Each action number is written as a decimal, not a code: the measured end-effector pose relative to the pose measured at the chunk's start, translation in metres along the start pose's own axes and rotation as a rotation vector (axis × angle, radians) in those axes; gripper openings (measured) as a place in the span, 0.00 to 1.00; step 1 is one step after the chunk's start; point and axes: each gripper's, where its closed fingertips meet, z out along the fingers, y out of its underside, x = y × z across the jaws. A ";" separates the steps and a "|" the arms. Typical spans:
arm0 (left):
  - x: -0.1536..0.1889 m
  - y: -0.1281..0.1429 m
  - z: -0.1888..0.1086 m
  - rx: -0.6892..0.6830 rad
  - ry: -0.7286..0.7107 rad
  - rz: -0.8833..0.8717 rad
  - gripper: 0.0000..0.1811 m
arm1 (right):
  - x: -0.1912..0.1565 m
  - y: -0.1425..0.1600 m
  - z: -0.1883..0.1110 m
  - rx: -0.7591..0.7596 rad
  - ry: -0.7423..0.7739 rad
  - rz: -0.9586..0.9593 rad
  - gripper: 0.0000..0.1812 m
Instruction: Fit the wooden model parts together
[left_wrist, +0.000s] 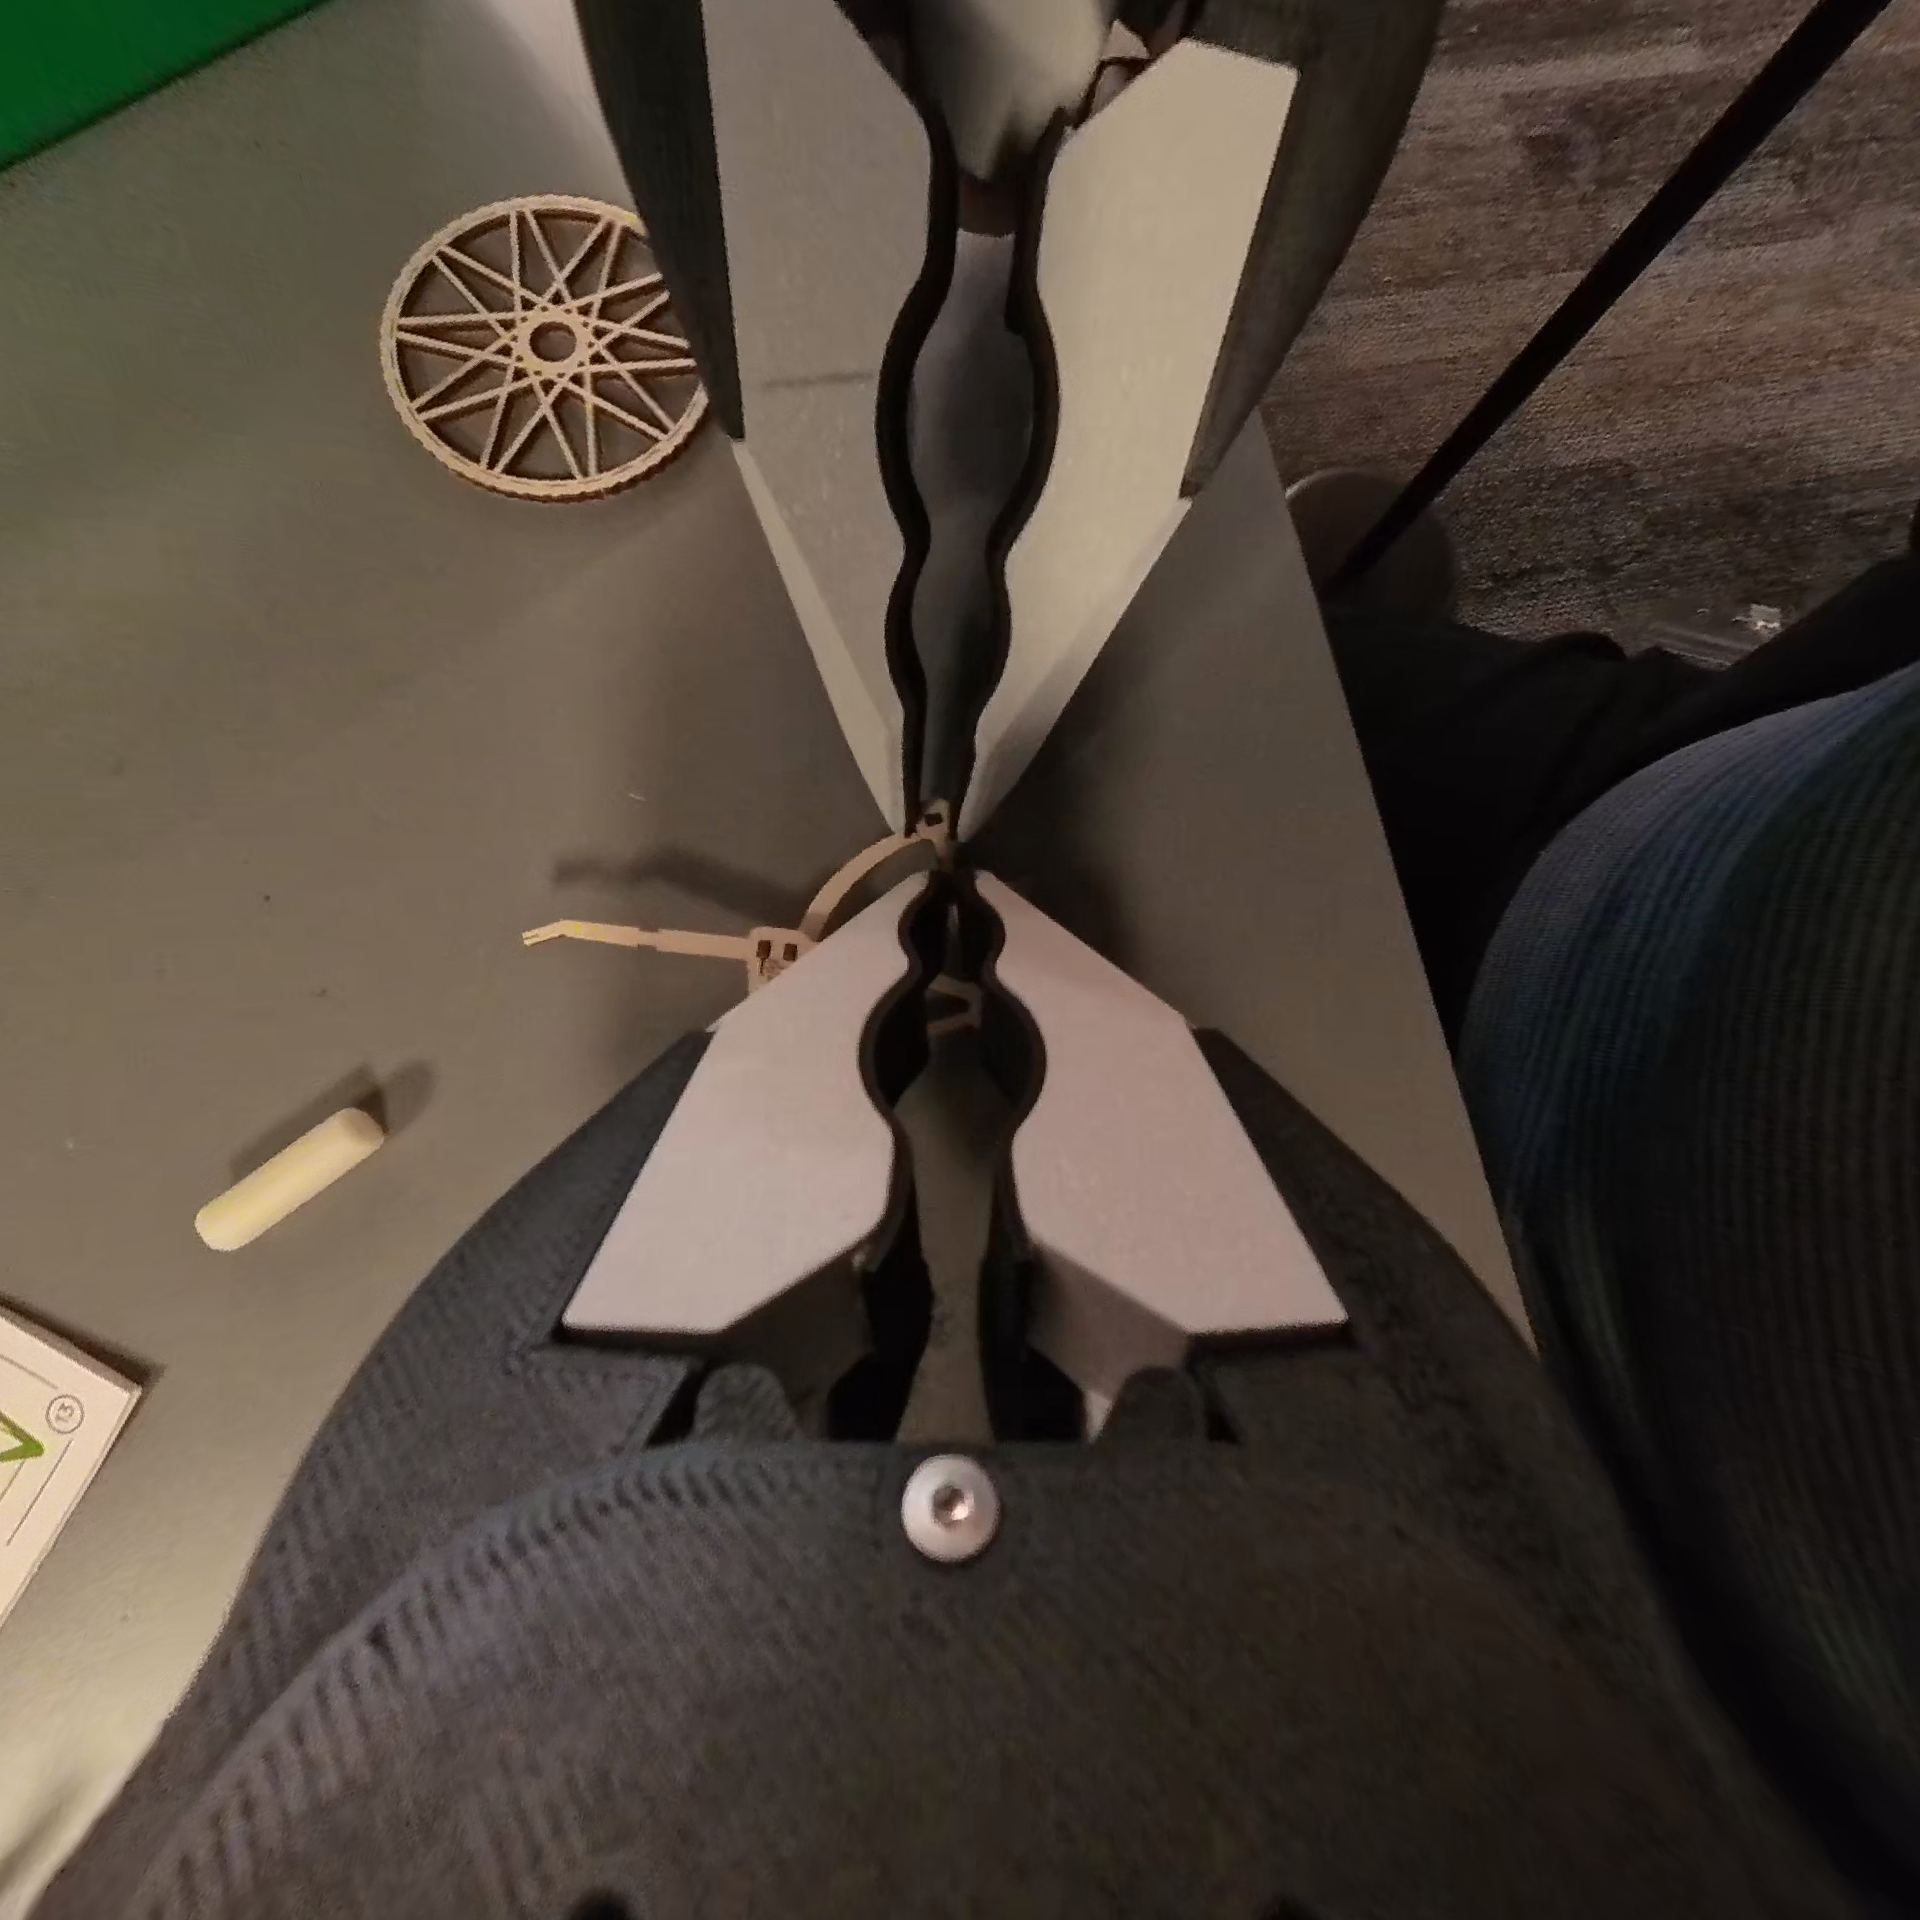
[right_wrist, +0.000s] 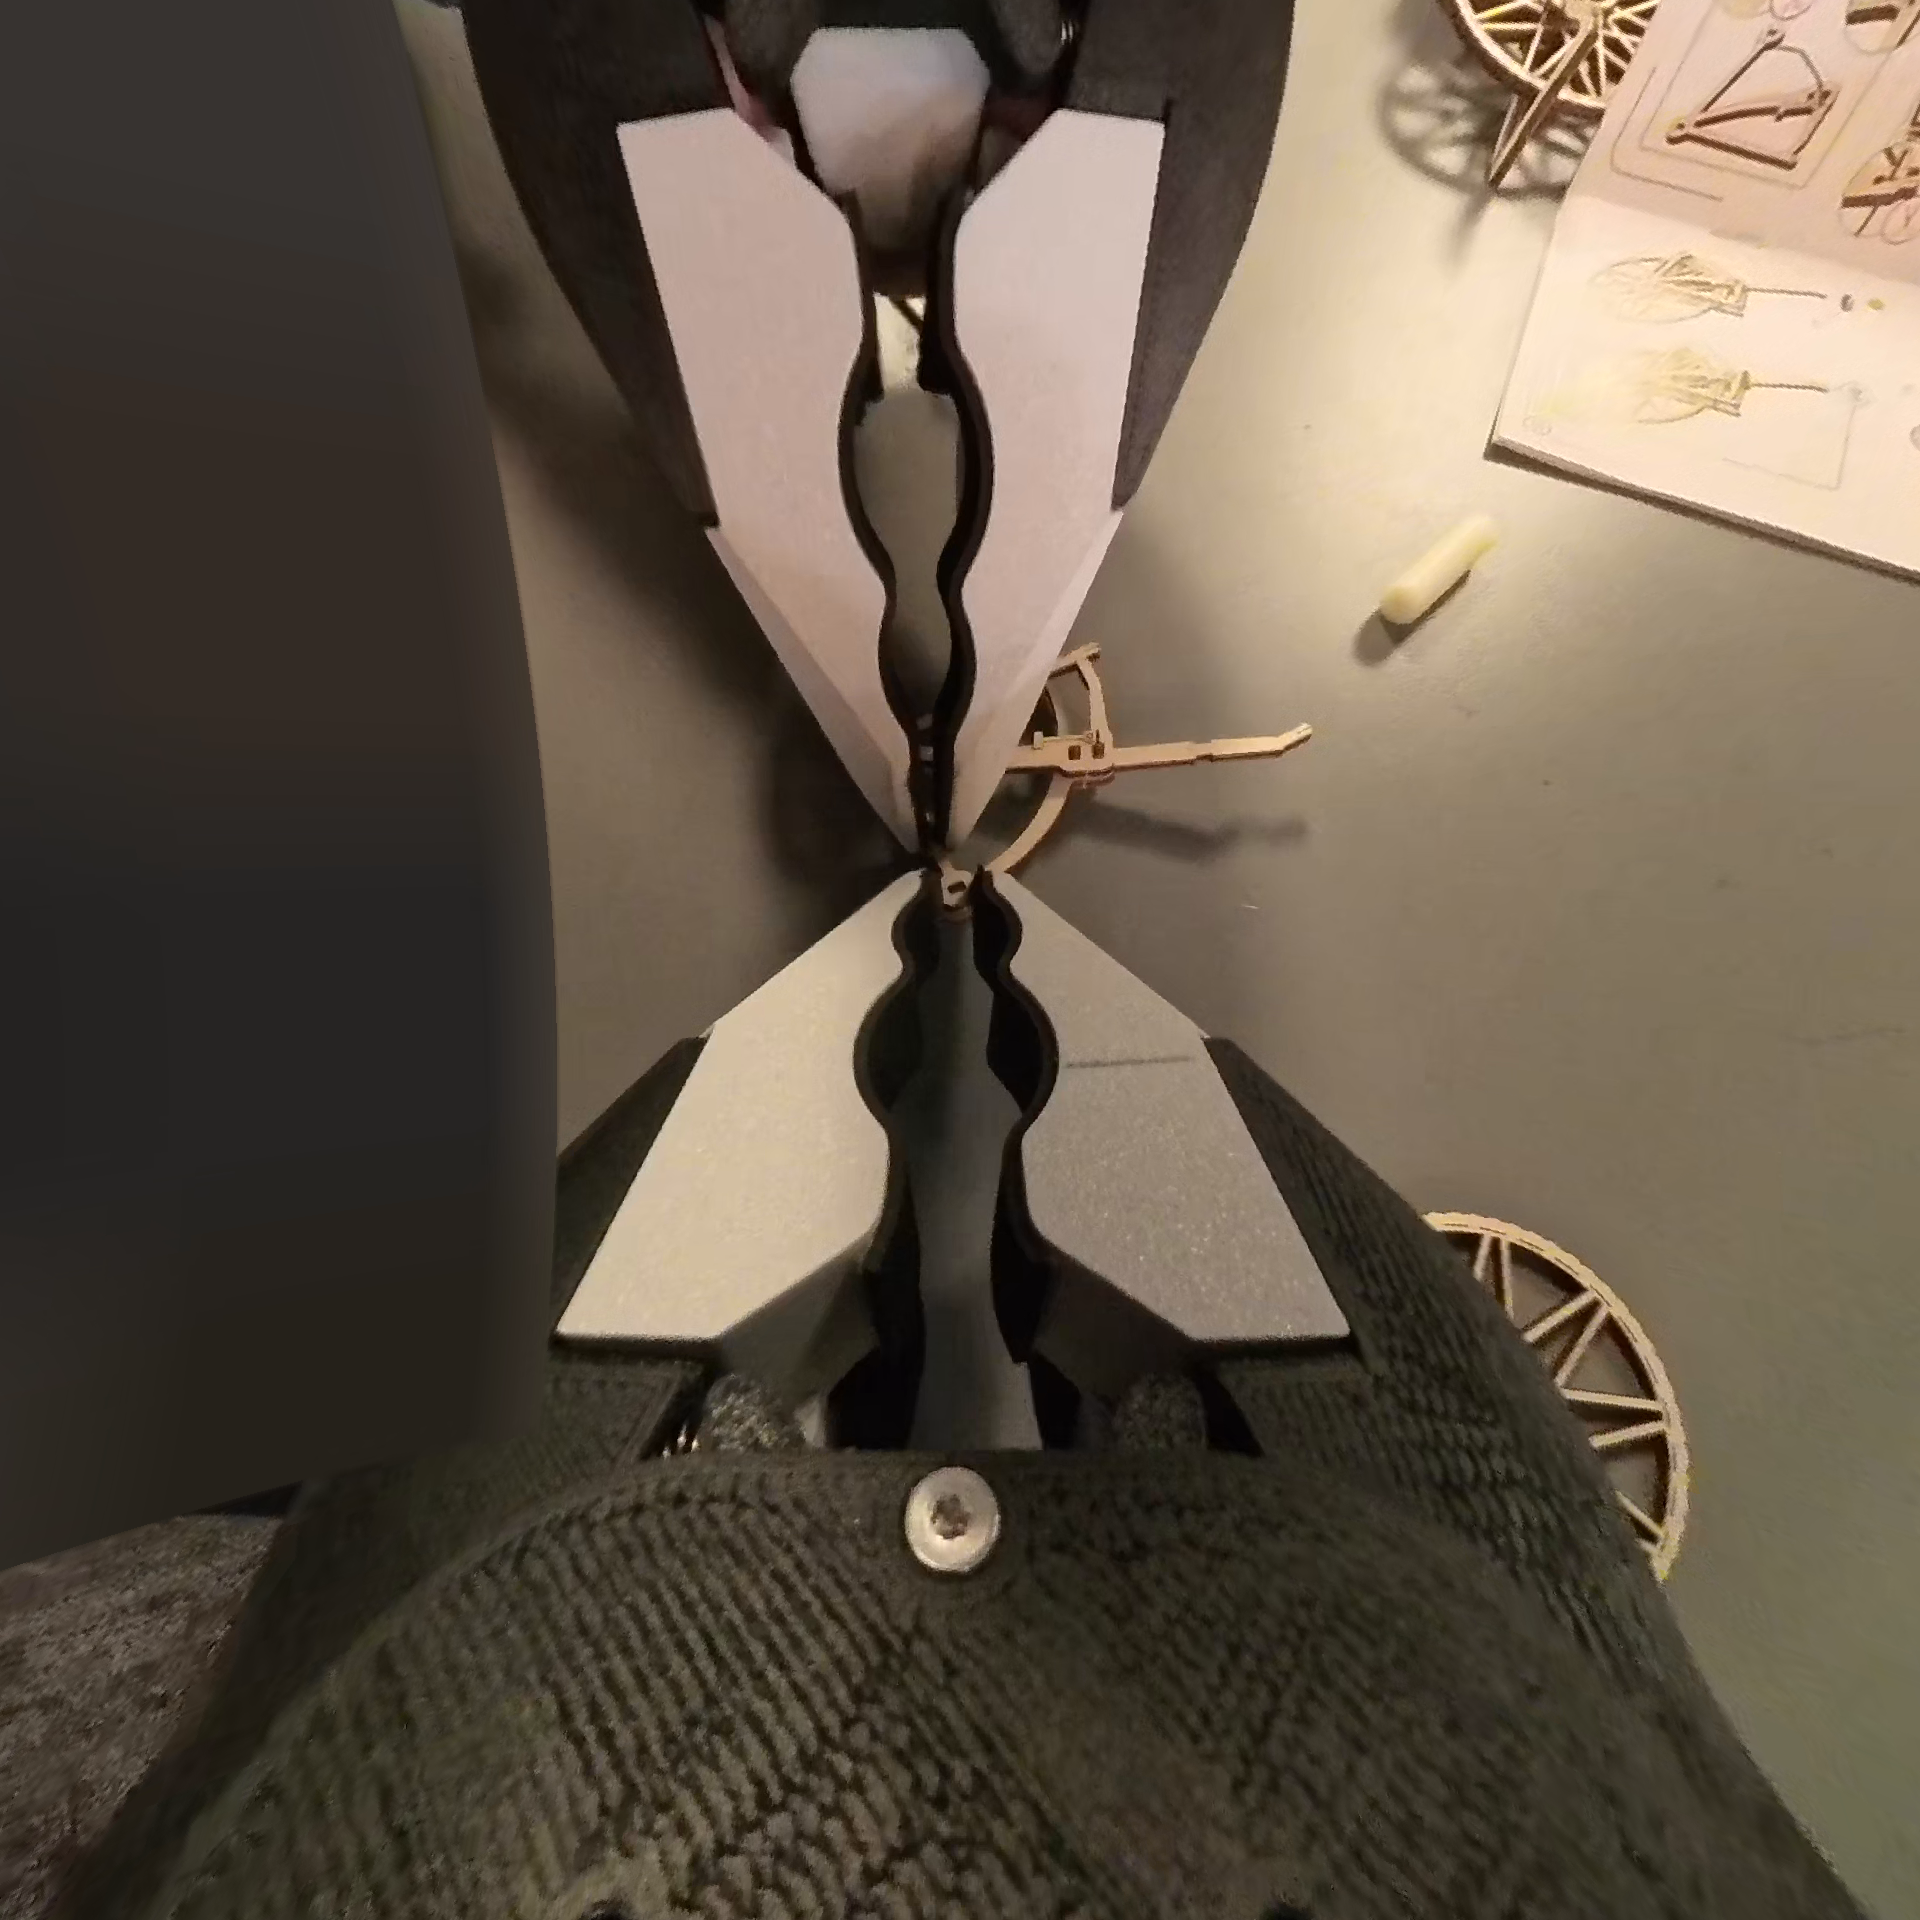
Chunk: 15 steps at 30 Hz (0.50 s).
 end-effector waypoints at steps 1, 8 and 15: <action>0.000 0.000 0.000 0.008 0.002 -0.005 0.00 | 0.000 -0.001 0.000 0.014 0.007 -0.003 0.03; 0.002 -0.002 -0.002 0.088 -0.004 -0.009 0.00 | 0.005 -0.012 -0.020 0.202 0.134 0.114 0.18; -0.007 -0.019 -0.021 0.294 -0.106 0.002 0.00 | 0.010 -0.015 -0.036 0.282 0.272 0.245 0.19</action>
